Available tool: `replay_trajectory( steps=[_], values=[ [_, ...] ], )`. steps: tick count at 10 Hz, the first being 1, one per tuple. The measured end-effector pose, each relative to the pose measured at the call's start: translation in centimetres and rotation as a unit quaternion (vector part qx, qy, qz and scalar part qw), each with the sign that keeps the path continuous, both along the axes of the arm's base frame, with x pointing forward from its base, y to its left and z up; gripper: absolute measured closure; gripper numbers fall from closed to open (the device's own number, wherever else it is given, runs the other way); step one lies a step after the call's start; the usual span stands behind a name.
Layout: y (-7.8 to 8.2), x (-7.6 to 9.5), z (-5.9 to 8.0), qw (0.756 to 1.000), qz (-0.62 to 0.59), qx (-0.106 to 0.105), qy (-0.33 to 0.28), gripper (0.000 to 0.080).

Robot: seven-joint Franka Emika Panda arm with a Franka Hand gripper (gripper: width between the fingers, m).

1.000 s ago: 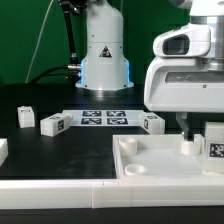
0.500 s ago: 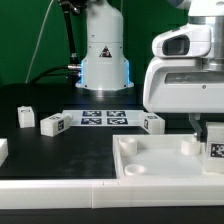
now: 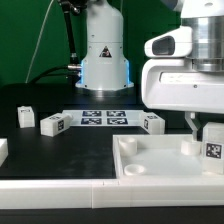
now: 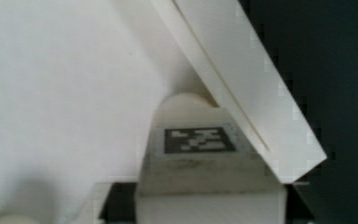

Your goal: Assemble one leg

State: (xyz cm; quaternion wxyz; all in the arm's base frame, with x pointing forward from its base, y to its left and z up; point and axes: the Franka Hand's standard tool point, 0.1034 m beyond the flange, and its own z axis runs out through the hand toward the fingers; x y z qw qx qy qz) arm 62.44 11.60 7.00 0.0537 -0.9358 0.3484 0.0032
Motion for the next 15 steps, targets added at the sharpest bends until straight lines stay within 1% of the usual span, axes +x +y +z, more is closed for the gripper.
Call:
replay_trajectory(
  steps=[2, 3, 4, 5, 6, 7, 8, 11, 12, 13, 14, 15],
  values=[
    [-0.02, -0.01, -0.03, 0.994, -0.11, 0.005, 0.007, 0.0509],
    [0.07, -0.05, -0.04, 0.986, -0.164, 0.007, 0.012, 0.0509],
    [0.14, -0.09, -0.04, 0.973, -0.229, 0.009, 0.015, 0.0509],
    [0.26, -0.17, -0.03, 0.956, -0.292, 0.011, 0.017, 0.0509],
    [0.45, -0.24, -0.02, 0.921, -0.39, 0.016, 0.024, 0.0509],
    [0.5, -0.21, -0.01, 0.903, -0.429, 0.019, 0.027, 0.0509],
    [0.5, -0.16, -0.01, 0.877, -0.479, 0.024, 0.032, 0.0509],
    [0.35, -0.08, 0.0, 0.83, -0.554, 0.034, 0.045, 0.0509],
    [0.32, -0.05, 0.0, 0.82, -0.569, 0.036, 0.046, 0.0509],
    [0.39, -0.07, -0.02, 0.83, -0.555, 0.036, 0.045, 0.0509],
    [0.4, -0.06, -0.02, 0.839, -0.541, 0.036, 0.043, 0.0404],
    [0.33, -0.04, -0.03, 0.857, -0.513, 0.035, 0.04, 0.0252]
  ],
)
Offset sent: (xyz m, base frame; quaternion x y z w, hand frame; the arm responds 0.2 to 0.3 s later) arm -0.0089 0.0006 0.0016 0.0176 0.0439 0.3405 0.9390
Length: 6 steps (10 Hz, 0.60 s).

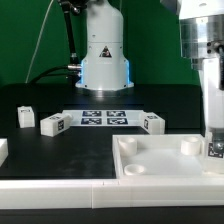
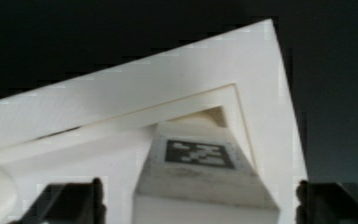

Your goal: Assemble one leg

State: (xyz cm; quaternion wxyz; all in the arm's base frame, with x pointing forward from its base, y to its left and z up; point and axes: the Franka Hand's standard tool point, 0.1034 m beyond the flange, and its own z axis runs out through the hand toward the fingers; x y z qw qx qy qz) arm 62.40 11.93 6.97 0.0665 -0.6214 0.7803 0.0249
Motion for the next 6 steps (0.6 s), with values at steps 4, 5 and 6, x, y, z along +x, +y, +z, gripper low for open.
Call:
replay_trajectory(
  steps=[4, 5, 6],
  values=[
    [-0.06, -0.15, -0.03, 0.983, 0.182, -0.012, -0.014, 0.0151],
    [0.06, -0.21, -0.01, 0.974, 0.225, -0.012, -0.014, 0.0151],
    [0.14, -0.17, 0.01, 0.958, 0.284, -0.015, -0.02, 0.015]
  ],
)
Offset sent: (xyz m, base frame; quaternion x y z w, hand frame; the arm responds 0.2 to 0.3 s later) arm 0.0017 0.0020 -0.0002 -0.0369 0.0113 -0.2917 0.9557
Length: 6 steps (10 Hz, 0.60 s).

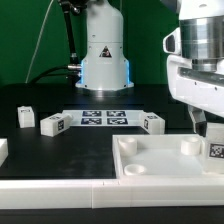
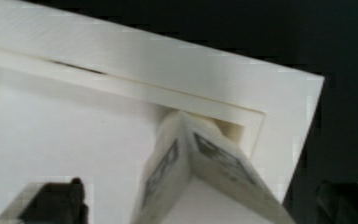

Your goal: Assemble one leg

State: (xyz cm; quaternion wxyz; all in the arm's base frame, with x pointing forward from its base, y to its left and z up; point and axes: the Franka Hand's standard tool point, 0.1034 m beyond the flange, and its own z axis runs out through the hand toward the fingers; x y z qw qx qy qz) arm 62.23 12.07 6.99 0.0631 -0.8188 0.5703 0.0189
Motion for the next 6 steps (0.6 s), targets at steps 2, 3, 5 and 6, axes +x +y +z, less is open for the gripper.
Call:
replay_trajectory(
  steps=[2, 3, 5, 6],
  values=[
    [0.08, 0.18, 0.08, 0.994, 0.105, -0.006, -0.01, 0.015],
    [-0.24, 0.31, -0.12, 0.983, 0.182, -0.011, -0.022, 0.015],
    [0.01, 0.35, -0.01, 0.962, 0.271, -0.018, -0.028, 0.015],
    [0.1, 0.52, 0.26, 0.944, 0.327, -0.026, -0.03, 0.015]
  ],
)
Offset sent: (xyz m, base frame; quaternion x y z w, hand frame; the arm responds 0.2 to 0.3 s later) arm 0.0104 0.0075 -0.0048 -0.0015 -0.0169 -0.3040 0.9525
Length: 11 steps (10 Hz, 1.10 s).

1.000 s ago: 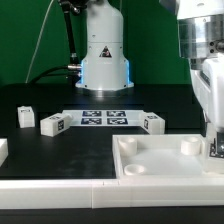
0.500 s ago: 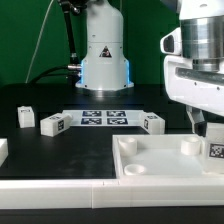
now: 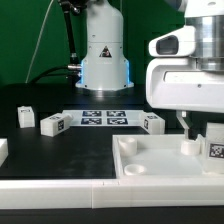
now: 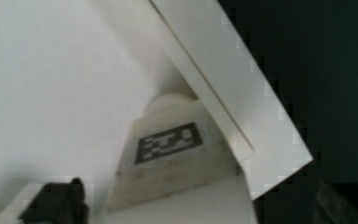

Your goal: Assemble one leg

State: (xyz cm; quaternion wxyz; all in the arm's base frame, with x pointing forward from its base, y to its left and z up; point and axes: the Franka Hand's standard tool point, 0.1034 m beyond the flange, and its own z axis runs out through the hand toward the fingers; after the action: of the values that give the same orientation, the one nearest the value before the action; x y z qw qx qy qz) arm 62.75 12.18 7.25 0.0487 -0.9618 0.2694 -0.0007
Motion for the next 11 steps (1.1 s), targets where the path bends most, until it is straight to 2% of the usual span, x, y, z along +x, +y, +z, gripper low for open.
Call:
replay_trajectory(
  steps=[3, 5, 6, 7, 8, 11],
  values=[
    [-0.07, 0.14, 0.21, 0.989, 0.145, -0.019, -0.007, 0.015],
    [-0.21, 0.16, 0.21, 0.987, 0.16, -0.02, -0.008, 0.016],
    [-0.21, 0.17, 0.21, 0.987, 0.16, -0.02, -0.008, 0.0348],
    [-0.22, 0.17, 0.21, 0.987, 0.16, -0.02, -0.008, 0.0348],
    [-0.35, 0.15, 0.19, 0.987, 0.16, -0.021, -0.008, 0.051],
    [-0.37, 0.15, 0.19, 0.991, 0.132, -0.019, -0.005, 0.0508]
  ],
)
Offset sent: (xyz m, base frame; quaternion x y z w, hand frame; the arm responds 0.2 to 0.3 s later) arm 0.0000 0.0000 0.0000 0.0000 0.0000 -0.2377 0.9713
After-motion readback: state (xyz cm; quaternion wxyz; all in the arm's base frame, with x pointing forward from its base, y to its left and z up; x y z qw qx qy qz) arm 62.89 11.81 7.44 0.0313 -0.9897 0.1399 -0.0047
